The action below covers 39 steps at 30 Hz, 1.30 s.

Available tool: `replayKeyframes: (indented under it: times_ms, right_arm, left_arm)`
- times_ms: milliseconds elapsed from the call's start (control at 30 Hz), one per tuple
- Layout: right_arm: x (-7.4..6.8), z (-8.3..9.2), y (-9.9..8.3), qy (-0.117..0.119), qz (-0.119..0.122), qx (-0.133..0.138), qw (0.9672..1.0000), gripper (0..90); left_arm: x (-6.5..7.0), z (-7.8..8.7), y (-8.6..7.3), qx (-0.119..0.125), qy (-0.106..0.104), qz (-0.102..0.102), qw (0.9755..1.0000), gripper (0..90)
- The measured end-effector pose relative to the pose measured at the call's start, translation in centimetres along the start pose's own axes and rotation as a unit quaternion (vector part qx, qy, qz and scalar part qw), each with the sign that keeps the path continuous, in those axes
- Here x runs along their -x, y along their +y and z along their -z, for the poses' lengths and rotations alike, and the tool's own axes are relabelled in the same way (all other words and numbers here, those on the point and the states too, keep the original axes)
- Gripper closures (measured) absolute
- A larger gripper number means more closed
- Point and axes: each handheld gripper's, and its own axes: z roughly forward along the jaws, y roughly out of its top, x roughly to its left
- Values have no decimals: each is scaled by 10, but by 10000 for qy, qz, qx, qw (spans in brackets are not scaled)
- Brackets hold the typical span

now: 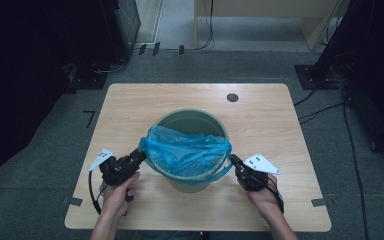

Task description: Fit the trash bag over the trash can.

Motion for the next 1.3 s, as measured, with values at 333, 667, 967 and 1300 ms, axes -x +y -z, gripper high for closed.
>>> replayKeyframes:
  times_ms: [333, 667, 967, 1300]
  right_arm:
    - [0, 12, 12, -17, 2, 285, 9996, 858]
    - [7, 23, 18, 788, 139, 411, 9959, 544]
    - [-4, 31, 21, 842, 395, 893, 9917, 900]
    - [-7, 21, 20, 613, 193, 687, 9956, 900]
  left_arm:
    - [14, 24, 19, 231, -286, -1103, 9932, 292]
    - [25, 29, 23, 626, -174, -1144, 9913, 668]
    - [24, 21, 20, 536, 44, -843, 9950, 849]
    - [14, 7, 19, 417, 451, -379, 9974, 900]
